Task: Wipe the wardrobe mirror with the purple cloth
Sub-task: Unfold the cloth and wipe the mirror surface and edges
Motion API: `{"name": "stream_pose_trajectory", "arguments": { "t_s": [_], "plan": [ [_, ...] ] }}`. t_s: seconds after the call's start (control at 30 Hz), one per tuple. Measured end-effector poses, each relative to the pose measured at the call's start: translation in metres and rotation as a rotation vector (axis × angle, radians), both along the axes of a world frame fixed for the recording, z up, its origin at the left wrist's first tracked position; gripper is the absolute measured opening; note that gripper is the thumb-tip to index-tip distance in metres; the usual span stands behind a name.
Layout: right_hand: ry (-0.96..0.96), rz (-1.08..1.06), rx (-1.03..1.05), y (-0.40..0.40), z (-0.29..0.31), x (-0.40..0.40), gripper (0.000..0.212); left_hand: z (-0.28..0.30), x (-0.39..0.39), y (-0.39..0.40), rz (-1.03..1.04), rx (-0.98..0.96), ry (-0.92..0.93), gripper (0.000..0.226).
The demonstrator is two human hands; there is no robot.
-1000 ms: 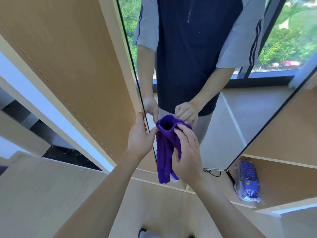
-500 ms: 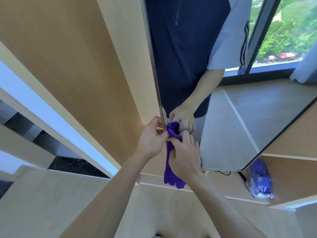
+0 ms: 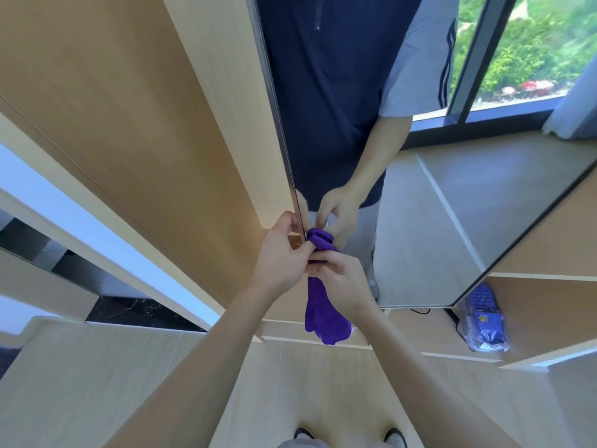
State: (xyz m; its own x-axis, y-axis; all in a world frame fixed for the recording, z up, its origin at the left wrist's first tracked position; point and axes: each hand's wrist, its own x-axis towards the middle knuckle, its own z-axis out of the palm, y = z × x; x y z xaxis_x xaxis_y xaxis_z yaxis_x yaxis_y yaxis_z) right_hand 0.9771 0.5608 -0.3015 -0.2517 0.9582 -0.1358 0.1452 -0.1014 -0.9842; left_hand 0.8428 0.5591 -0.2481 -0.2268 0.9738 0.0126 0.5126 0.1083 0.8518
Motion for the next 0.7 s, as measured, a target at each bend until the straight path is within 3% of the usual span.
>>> {"name": "stream_pose_trajectory", "arguments": {
  "t_s": [0.23,0.53,0.7],
  "plan": [
    [0.019,-0.115,0.042,0.013,0.001,0.015,0.032,-0.001,-0.001,0.000,-0.038,0.014,-0.107,0.036],
    [-0.088,-0.146,0.188,0.025,-0.011,0.069,0.035,-0.014,0.018,0.007,0.073,0.023,-0.010,0.049],
    [-0.096,-0.173,0.176,0.035,-0.019,0.102,0.027,-0.027,0.036,0.015,0.133,0.038,0.090,0.071]
  ]
}}
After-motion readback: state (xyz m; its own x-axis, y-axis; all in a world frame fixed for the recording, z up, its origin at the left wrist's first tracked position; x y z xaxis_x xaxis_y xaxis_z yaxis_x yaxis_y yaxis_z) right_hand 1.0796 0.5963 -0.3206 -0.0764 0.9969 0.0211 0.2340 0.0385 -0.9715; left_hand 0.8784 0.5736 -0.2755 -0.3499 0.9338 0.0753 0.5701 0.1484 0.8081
